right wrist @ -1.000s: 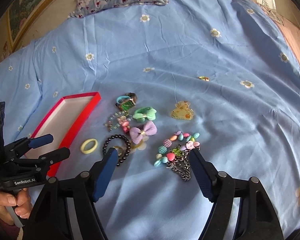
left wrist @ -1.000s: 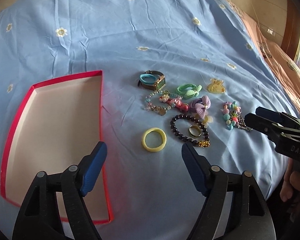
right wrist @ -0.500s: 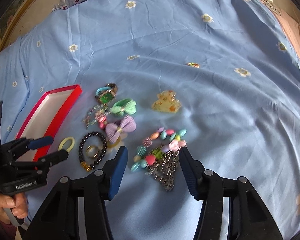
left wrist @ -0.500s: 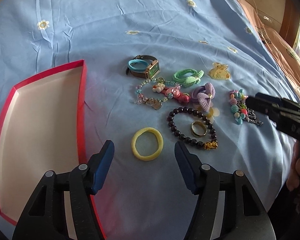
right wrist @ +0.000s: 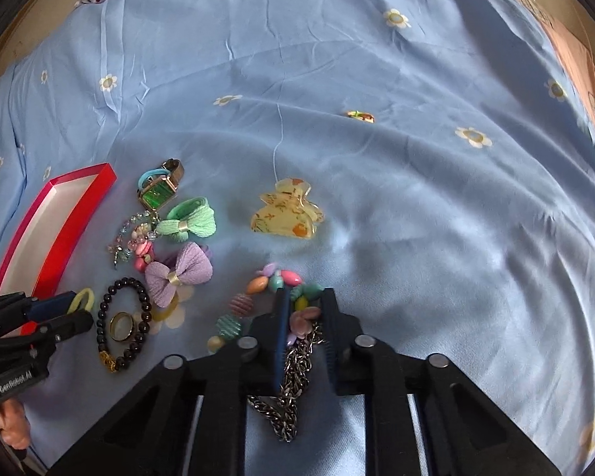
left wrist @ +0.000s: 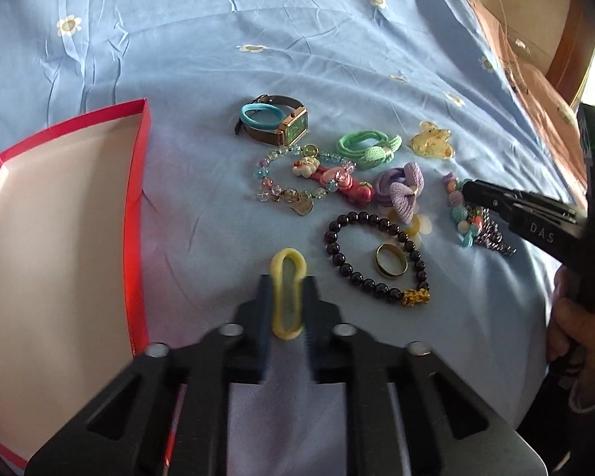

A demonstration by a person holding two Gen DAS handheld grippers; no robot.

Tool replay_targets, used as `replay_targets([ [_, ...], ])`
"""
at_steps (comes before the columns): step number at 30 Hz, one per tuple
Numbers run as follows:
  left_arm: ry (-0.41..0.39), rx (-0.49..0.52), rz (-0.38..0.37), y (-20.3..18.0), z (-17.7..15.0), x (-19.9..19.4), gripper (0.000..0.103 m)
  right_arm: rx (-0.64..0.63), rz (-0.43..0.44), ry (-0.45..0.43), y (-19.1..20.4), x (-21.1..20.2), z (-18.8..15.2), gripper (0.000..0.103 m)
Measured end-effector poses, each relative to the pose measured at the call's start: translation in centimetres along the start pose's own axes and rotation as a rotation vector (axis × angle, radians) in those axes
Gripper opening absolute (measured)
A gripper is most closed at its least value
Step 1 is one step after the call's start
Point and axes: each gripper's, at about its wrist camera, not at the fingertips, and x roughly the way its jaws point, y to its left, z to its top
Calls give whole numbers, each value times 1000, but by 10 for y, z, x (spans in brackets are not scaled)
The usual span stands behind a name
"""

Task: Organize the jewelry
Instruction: 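Carry both items into the red box and open both tools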

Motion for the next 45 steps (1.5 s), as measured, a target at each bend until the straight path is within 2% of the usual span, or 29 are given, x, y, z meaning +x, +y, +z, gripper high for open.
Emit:
replay_targets([
  [1, -3, -10, -12, 2, 0, -1, 6, 3, 7, -5, 0, -2, 0, 8],
  [2, -7, -15, -18, 2, -1, -3, 6, 7, 15, -12, 1, -4, 0, 7],
  [10, -74, -36, -33, 8, -4, -32, 5, 2, 94, -84, 16, -34, 9, 7],
  [20, -143, -74, -16, 31, -7, -71, 5, -63, 214, -128, 67, -55, 27, 7],
  [36, -166, -209, 99, 115, -26, -95, 5, -187, 419, -104, 178, -43, 45, 7],
  [45, -140, -282, 144, 167, -20, -84, 5, -231, 506, -74, 239, -14, 60, 7],
])
